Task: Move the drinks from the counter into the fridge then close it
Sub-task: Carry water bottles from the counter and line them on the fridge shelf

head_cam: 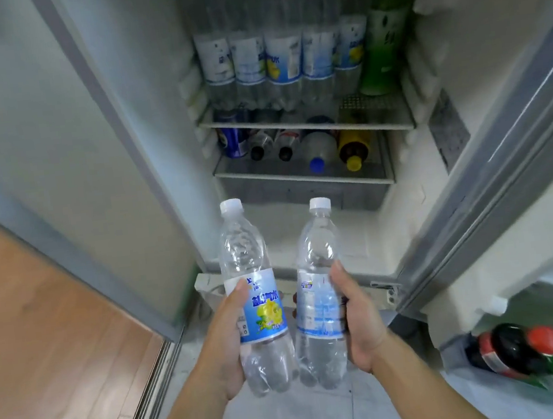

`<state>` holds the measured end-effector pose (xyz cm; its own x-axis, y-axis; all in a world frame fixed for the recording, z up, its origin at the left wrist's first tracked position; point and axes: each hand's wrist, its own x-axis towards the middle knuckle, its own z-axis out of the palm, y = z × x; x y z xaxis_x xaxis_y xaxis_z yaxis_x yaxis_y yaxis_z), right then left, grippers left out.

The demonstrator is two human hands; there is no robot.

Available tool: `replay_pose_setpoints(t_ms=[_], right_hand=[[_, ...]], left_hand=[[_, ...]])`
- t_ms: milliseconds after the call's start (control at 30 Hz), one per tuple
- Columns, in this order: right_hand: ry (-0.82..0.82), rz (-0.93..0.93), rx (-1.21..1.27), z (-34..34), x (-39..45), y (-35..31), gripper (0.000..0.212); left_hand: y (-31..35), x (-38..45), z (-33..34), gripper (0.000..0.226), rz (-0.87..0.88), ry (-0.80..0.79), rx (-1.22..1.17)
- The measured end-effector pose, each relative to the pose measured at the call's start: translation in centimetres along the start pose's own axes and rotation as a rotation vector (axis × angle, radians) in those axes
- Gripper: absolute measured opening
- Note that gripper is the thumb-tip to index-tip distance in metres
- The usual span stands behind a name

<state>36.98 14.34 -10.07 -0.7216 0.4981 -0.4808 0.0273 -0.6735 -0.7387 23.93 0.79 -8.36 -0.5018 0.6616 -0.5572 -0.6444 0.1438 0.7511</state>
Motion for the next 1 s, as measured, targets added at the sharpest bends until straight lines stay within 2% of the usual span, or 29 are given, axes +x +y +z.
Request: replay_pose_setpoints(t_ms=[200, 300, 333, 433, 533, 600, 733, 867, 933, 1000], right_hand=[[0.11, -0.177, -0.002, 0.8, 2.2, -5.3, 0.058], [0.164, -0.287, -0.015, 1.6, 3.3, -8.1, 0.039], [0.191, -0.33, -0.034, 2.1, 3.6, -9.2, 0.034], [0.264, -0.484, -0.089, 3.6, 5.1, -12.4, 0.046], [0.298, -0.637, -0.113, 5.6, 7.6, -15.9, 0.024], [0.3, -0.722, -0.108, 7.1, 9.4, -18.2, 0.025], [0.291, -0.874, -0.183, 9.6, 12.9, -21.7, 0.031], [0.299, -0.935, -0.271, 11.3, 15.9, -23.2, 0.039], [0.319, -0.958, -0.301, 12.1, 17.3, -23.7, 0.046], [0.343, -0.991, -0.296, 13.1, 18.6, -24.0, 0.041]], left_hand=[[6.0, 4.5, 2.8, 0.088, 0.111, -0.096, 0.04], [9.3, 6.4, 3.6, 0.083, 0.163, -0.112, 0.073], [10.4, 7.0, 3.9, 0.08, 0.201, -0.119, 0.073], [14.2, 8.6, 4.6, 0.056, 0.366, -0.132, 0.081], [18.4, 10.7, 5.4, 0.043, 0.564, -0.11, 0.201], [21.2, 12.3, 6.1, 0.045, 0.676, -0.053, 0.287], [25.6, 15.5, 8.1, 0.049, 0.799, -0.01, 0.291], [28.1, 17.7, 9.4, 0.048, 0.949, -0.016, 0.344], [28.7, 18.7, 9.8, 0.049, 0.979, -0.038, 0.338], [28.9, 19.5, 10.3, 0.05, 0.984, -0.03, 0.322]])
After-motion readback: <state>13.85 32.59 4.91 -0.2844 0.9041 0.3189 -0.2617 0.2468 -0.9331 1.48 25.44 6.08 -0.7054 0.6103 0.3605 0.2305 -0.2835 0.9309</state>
